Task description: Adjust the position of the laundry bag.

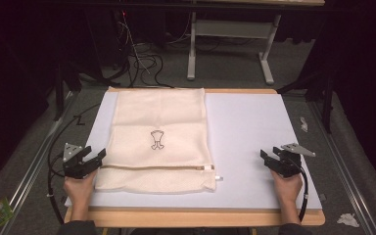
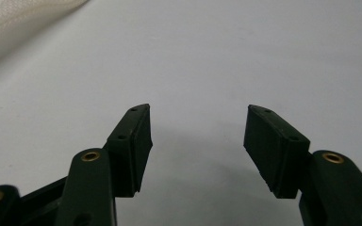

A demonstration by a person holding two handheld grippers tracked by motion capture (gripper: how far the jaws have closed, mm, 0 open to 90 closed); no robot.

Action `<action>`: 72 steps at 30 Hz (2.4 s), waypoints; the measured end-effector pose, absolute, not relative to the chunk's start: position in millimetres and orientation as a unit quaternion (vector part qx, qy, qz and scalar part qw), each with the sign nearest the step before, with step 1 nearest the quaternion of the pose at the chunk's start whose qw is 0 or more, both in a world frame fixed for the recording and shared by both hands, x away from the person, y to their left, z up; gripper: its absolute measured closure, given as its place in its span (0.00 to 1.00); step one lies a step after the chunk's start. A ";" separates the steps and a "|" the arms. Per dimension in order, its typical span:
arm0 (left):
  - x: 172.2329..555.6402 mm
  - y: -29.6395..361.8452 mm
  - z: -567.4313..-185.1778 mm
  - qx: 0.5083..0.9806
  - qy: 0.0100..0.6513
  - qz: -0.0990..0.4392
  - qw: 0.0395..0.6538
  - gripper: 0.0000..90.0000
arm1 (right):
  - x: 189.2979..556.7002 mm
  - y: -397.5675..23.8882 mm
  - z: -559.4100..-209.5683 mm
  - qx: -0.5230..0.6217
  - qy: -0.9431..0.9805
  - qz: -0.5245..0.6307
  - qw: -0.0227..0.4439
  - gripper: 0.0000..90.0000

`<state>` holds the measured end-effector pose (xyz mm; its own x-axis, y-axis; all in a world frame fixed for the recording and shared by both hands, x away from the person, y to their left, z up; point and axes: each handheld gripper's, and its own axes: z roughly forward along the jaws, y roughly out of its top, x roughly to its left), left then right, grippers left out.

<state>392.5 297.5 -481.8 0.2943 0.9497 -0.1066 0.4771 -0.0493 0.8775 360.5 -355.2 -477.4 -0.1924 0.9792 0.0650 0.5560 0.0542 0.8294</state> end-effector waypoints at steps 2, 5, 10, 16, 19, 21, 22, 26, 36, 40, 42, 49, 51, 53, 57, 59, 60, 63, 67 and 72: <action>394.0 297.7 -482.0 0.675 0.533 0.261 0.439 0.40 | 360.7 -355.1 -477.5 0.572 0.672 0.381 0.276 0.48; 394.5 297.7 -482.1 0.676 0.533 0.260 0.438 0.40 | 360.3 -354.3 -477.3 0.573 0.671 0.379 0.278 0.48; 394.0 299.9 -482.2 0.668 0.537 0.256 0.447 0.41 | 360.7 -353.5 -477.4 0.574 0.673 0.375 0.278 0.48; 392.4 299.9 -481.9 0.666 0.535 0.264 0.447 0.40 | 363.0 -351.0 -477.8 0.570 0.684 0.362 0.277 0.46; 393.0 300.3 -481.9 0.668 0.534 0.259 0.450 0.41 | 361.8 -352.8 -477.3 0.563 0.685 0.376 0.270 0.44; 394.0 300.8 -481.9 0.672 0.531 0.250 0.451 0.41 | 360.8 -353.4 -476.9 0.561 0.682 0.384 0.270 0.45; 394.4 300.8 -481.9 0.675 0.529 0.248 0.452 0.41 | 360.4 -353.4 -476.7 0.560 0.682 0.385 0.270 0.45; 395.7 299.7 -481.7 0.681 0.525 0.245 0.448 0.40 | 361.0 -355.6 -475.9 0.563 0.678 0.390 0.267 0.48; 398.3 297.1 -478.0 0.690 0.524 0.232 0.441 0.39 | 360.7 -356.2 -468.9 0.562 0.669 0.411 0.262 0.61; 397.7 295.2 -473.7 0.698 0.518 0.228 0.439 0.41 | 361.4 -353.6 -468.3 0.560 0.671 0.413 0.256 0.61; 396.7 294.6 -471.8 0.699 0.518 0.224 0.439 0.40 | 360.7 -351.1 -466.2 0.556 0.674 0.415 0.254 0.60; 394.3 292.3 -463.8 0.715 0.507 0.217 0.430 0.37 | 362.4 -334.6 -456.4 0.538 0.684 0.430 0.237 0.58; 394.4 291.9 -462.9 0.716 0.507 0.215 0.429 0.36 | 363.9 -329.3 -454.4 0.538 0.689 0.428 0.227 0.58; 394.8 291.0 -462.6 0.718 0.507 0.208 0.428 0.36 | 364.8 -324.8 -453.2 0.537 0.695 0.429 0.213 0.59; 396.6 287.6 -461.4 0.728 0.511 0.192 0.415 0.34 | 367.7 -316.6 -453.3 0.538 0.703 0.428 0.182 0.60; 397.0 285.9 -459.7 0.730 0.509 0.193 0.414 0.34 | 369.5 -308.8 -451.5 0.533 0.709 0.424 0.181 0.60; 397.2 285.1 -459.1 0.729 0.510 0.190 0.415 0.34 | 370.2 -305.7 -450.9 0.530 0.711 0.427 0.177 0.60; 399.7 282.2 -458.0 0.732 0.512 0.186 0.409 0.34 | 371.9 -296.9 -450.9 0.525 0.717 0.427 0.166 0.60; 402.1 277.8 -457.0 0.737 0.512 0.180 0.403 0.34 | 373.1 -285.8 -448.3 0.514 0.727 0.426 0.159 0.59; 404.9 274.0 -453.8 0.744 0.517 0.165 0.390 0.35 | 375.6 -274.0 -446.1 0.506 0.737 0.422 0.153 0.58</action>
